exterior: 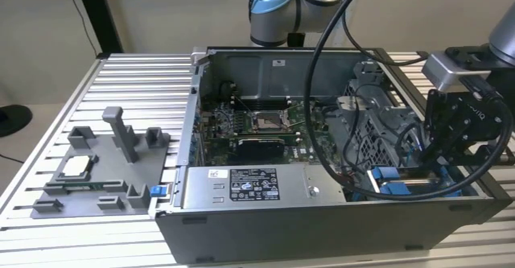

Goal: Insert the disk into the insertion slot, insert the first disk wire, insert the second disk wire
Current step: 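Insert the first disk wire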

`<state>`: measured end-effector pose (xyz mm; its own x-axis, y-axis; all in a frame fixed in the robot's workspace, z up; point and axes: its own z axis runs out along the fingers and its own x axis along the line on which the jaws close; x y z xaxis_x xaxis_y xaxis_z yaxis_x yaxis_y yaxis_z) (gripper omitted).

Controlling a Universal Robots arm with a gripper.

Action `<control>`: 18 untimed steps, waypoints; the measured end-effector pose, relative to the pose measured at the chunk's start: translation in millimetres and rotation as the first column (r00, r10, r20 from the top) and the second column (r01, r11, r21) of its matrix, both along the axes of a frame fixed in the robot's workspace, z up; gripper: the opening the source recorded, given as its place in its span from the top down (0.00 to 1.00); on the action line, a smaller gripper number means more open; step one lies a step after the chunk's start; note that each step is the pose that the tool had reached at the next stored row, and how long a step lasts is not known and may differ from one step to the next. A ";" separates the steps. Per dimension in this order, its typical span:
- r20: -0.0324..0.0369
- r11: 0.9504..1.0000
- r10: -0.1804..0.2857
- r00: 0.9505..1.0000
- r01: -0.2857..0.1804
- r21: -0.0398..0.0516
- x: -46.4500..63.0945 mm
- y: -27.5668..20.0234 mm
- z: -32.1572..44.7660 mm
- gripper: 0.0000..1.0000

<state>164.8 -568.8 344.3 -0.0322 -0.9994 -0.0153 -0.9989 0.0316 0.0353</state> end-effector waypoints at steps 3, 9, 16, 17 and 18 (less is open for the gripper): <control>0.000 1.000 0.001 1.000 -0.001 0.000 0.0 0.7 -0.1 1.00; 0.000 1.000 0.001 1.000 -0.001 0.000 0.0 1.2 -1.3 1.00; 0.000 1.000 0.002 1.000 -0.002 0.000 0.0 1.2 -3.5 1.00; 0.000 1.000 0.002 1.000 -0.002 0.000 0.0 1.2 -3.7 1.00; 0.000 1.000 0.002 1.000 -0.002 0.000 0.0 1.2 -4.0 1.00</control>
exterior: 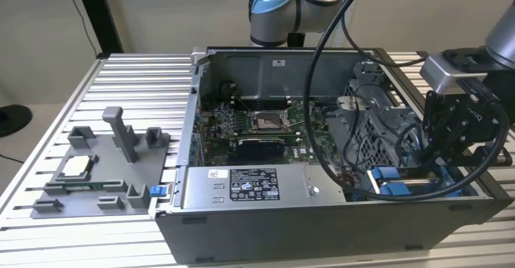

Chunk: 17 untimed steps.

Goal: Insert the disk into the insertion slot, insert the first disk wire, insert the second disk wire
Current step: 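Insert the first disk wire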

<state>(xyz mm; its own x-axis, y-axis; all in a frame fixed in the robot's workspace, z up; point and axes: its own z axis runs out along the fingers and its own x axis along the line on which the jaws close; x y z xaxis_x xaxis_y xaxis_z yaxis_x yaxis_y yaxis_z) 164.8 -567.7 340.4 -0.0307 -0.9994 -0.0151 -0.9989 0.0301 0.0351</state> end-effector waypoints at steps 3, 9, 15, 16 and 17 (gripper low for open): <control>0.000 1.000 0.000 1.000 0.000 0.000 0.0 0.0 -1.1 1.00; 0.000 1.000 0.000 1.000 0.000 0.000 0.0 0.0 -2.1 1.00; 0.000 1.000 0.000 1.000 0.000 0.001 0.0 0.0 -1.7 1.00; 0.000 1.000 0.000 1.000 0.000 0.001 0.0 0.0 -1.6 1.00; 0.000 1.000 0.000 1.000 0.000 0.001 0.0 0.0 -1.4 1.00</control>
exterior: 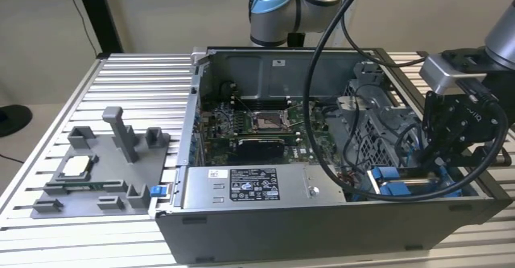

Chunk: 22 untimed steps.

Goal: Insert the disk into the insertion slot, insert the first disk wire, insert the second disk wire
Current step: 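Insert the first disk wire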

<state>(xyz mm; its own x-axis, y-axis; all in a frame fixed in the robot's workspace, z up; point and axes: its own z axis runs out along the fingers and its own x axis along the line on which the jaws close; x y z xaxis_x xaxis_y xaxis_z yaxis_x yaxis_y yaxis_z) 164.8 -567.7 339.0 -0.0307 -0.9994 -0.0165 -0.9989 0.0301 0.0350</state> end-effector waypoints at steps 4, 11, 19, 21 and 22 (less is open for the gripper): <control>0.000 1.000 0.000 1.000 0.000 0.001 0.0 0.0 0.4 1.00; 0.000 1.000 0.000 1.000 0.000 0.001 0.0 1.0 0.6 1.00; 0.001 1.000 0.001 1.000 -0.001 0.000 0.1 1.4 -0.5 1.00; 0.001 1.000 0.001 1.000 -0.001 0.001 0.1 1.3 -1.3 1.00; 0.001 1.000 0.001 1.000 -0.001 0.001 0.1 1.3 -1.7 1.00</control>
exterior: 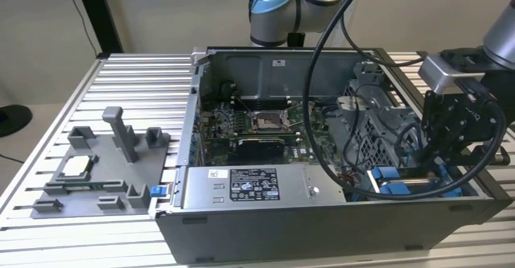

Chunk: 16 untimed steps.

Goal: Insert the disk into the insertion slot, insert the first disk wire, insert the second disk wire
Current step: 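Insert the first disk wire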

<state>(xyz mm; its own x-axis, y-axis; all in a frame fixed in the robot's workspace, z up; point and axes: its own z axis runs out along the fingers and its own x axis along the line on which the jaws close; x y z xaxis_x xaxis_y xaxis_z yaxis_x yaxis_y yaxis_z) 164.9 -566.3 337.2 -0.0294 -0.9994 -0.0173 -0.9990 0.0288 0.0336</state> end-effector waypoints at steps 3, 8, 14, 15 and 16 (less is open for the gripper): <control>0.000 1.000 0.001 1.000 -0.001 0.000 -0.1 0.1 -0.5 1.00; 0.000 1.000 0.007 1.000 -0.007 0.005 -0.1 -0.1 0.8 1.00; 0.000 1.000 0.020 1.000 -0.020 0.008 -0.1 -0.5 2.7 1.00; 0.000 1.000 0.022 1.000 -0.022 0.008 -0.1 -0.5 2.3 1.00; 0.000 1.000 0.023 1.000 -0.023 0.008 -0.1 -0.5 2.0 1.00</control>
